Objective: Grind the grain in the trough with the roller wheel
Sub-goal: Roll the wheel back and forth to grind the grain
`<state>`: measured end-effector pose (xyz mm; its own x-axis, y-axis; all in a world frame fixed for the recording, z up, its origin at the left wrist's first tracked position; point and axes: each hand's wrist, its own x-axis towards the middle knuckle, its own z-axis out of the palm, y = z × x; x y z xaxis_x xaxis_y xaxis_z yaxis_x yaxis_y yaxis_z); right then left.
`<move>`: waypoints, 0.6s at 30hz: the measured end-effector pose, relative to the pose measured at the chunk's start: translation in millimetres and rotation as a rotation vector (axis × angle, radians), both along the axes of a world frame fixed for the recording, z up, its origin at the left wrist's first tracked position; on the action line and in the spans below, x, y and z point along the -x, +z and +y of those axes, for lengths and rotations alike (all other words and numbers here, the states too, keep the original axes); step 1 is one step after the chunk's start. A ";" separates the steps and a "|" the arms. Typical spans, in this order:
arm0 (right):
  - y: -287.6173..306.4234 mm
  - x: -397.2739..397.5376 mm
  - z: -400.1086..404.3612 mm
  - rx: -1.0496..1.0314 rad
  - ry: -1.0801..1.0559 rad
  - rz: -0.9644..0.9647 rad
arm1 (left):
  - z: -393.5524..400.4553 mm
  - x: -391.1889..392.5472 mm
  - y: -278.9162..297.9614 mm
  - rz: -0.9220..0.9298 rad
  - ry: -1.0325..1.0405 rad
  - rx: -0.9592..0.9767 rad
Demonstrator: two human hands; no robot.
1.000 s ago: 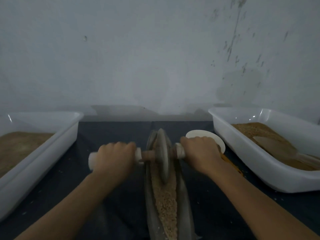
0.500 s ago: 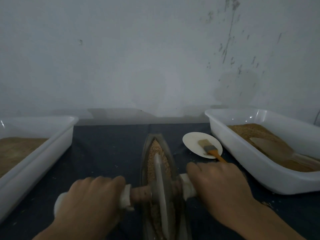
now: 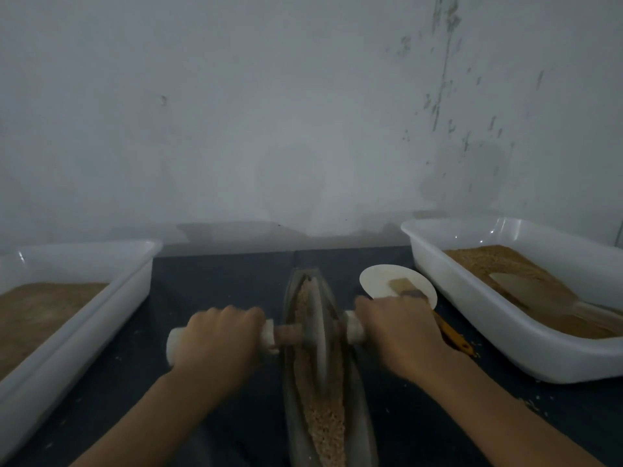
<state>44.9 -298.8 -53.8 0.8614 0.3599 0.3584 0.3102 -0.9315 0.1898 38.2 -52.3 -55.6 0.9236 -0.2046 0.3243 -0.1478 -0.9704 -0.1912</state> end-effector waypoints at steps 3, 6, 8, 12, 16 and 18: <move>3.6 48.8 -7.5 -0.001 0.122 -0.101 | 6.5 43.5 -4.3 0.066 -0.026 0.009; 6.5 63.1 -8.1 -0.003 0.129 -0.160 | 10.5 58.7 -4.8 0.082 0.006 0.001; 2.6 47.9 -5.5 -0.018 0.120 -0.108 | 7.6 50.0 -3.7 0.049 0.023 -0.029; -9.8 -9.4 -2.6 0.013 -0.004 -0.064 | -1.7 -0.3 -1.8 -0.057 0.036 -0.062; -17.6 -43.6 -2.4 -0.063 -0.047 -0.073 | -12.5 -40.5 9.5 -0.127 0.021 -0.074; -17.4 -39.9 -2.7 -0.047 -0.051 -0.081 | -12.9 -41.8 10.8 -0.118 0.010 -0.076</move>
